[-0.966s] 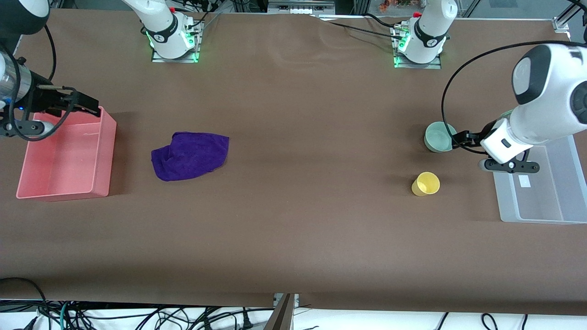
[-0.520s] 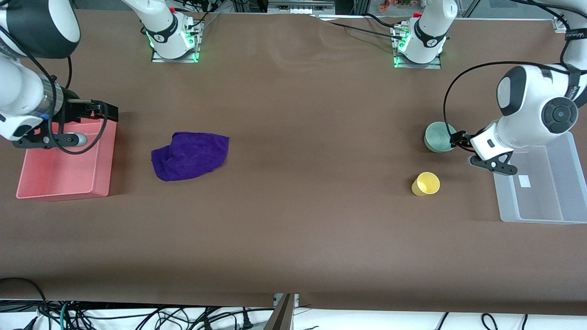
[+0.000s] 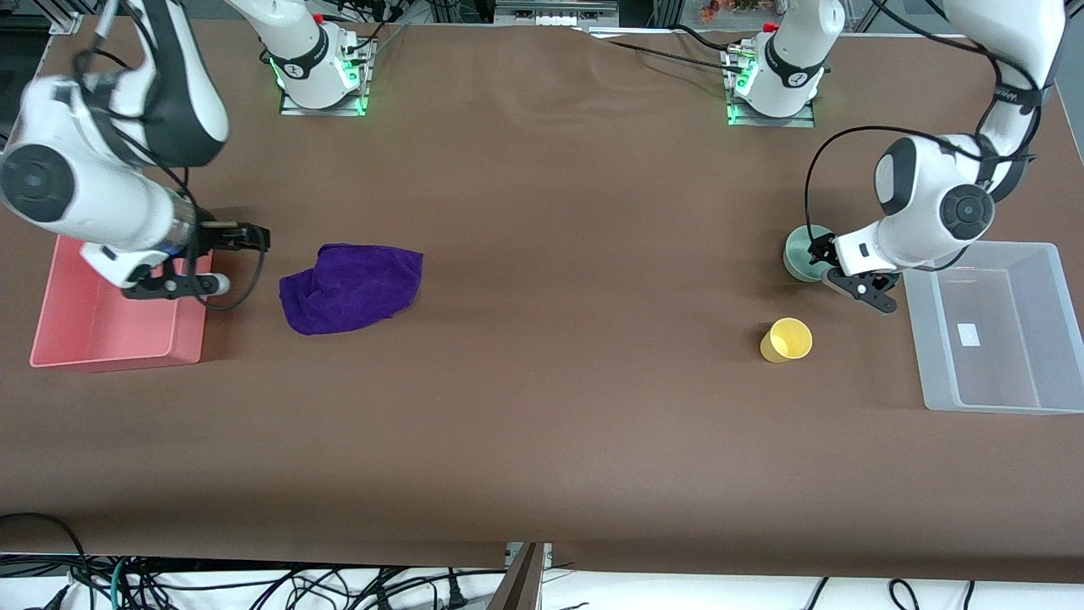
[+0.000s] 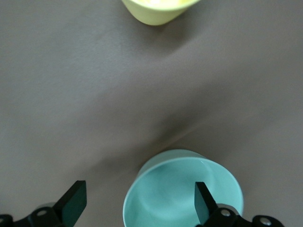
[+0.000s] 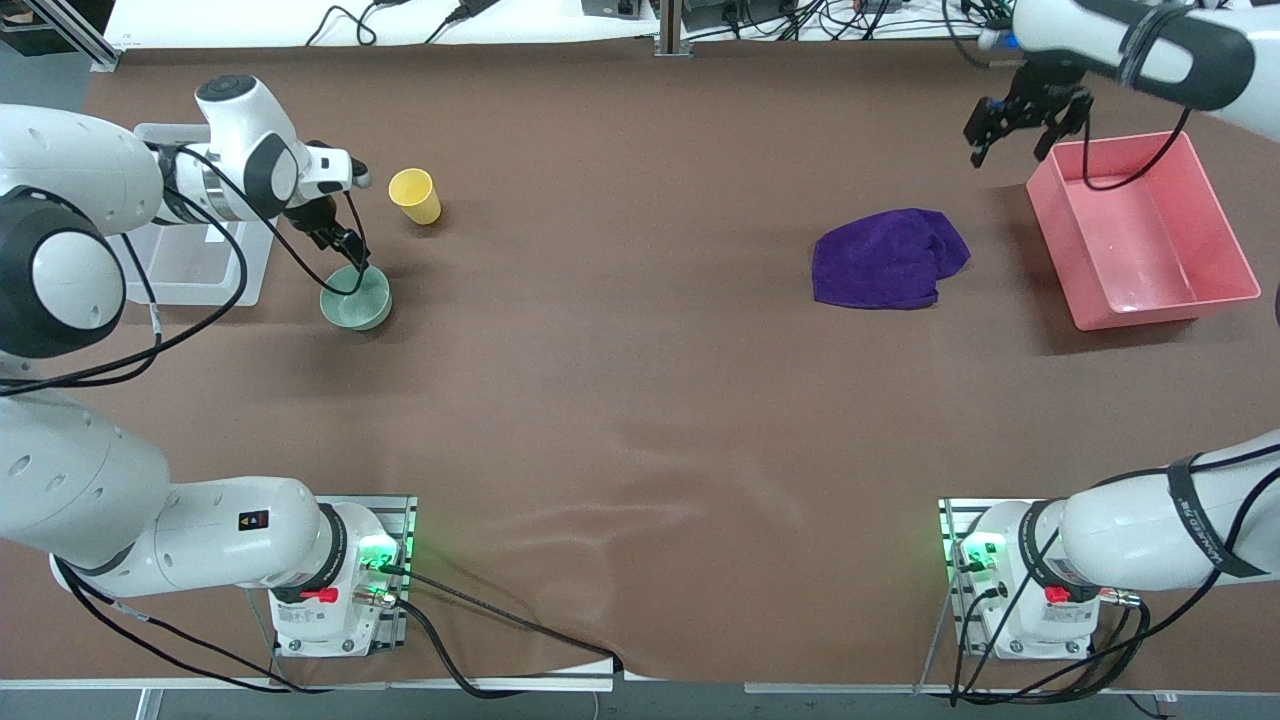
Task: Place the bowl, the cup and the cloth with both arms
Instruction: 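Grasp the green cup with the left gripper while the right gripper reaches the cloth, then grasp the purple cloth with the right gripper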
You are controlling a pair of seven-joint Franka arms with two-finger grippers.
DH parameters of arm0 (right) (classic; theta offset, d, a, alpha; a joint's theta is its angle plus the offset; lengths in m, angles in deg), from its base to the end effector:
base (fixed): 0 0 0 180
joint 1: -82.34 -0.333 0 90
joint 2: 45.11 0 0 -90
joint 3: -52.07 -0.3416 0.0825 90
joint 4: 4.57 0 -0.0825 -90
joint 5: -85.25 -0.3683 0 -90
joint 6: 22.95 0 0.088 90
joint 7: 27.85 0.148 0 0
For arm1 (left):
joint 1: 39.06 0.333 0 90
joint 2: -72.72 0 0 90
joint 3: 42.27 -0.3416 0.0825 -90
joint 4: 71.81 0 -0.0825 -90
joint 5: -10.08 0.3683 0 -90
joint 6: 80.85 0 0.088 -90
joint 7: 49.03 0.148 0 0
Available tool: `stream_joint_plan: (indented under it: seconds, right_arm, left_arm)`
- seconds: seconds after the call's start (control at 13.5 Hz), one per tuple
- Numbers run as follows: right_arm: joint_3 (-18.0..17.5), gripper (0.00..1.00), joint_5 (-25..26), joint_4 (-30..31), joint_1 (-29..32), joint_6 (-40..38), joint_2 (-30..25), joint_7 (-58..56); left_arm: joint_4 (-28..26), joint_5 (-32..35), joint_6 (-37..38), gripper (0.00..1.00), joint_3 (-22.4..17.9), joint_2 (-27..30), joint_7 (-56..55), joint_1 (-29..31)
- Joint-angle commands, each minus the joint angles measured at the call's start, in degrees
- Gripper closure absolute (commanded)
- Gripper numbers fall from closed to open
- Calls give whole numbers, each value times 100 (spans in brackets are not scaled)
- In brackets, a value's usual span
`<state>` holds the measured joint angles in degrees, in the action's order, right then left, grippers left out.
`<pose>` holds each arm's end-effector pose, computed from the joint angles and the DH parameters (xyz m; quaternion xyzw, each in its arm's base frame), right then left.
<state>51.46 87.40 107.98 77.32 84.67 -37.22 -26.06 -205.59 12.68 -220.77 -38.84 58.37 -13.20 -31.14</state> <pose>0.5388 0.0487 0.3808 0.9928 0.0410 -0.1103 0.0236 0.4936 0.0392 0.2154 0.9554 -0.2867 -0.0689 0.0190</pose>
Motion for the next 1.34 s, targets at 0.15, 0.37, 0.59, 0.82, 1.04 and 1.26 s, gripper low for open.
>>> stream_joint_plan:
  seconds: [0.15, 0.37, 0.59, 0.82, 1.04, 1.26]
  right_arm:
    - [-1, 0, 5, 1664, -25, 2190, 237, 49]
    - [-10, 0, 14, 1823, -122, 3184, 862, 49]
    - [-36, 0, 14, 1814, -218, 3616, 1188, 66]
    - [-141, 0, 14, 1806, -271, 3916, 1329, 93]
    - [-159, 33, 14, 1788, -272, 4030, 1426, 93]
    - [-159, 73, 14, 1779, -272, 4031, 1531, 93]
  left_arm:
    - [28, 100, -606, 0, 35, -489, 1143, 272]
    - [-104, 100, -615, 17, 43, -454, 1381, 324]
    - [-87, 91, -615, 70, 43, -463, 1470, 324]
    - [-61, 91, -580, 100, 43, -463, 1680, 298]
    - [-8, 91, -536, 100, 43, -428, 2137, 298]
    - [359, 91, 146, 100, 43, -148, 2428, 298]
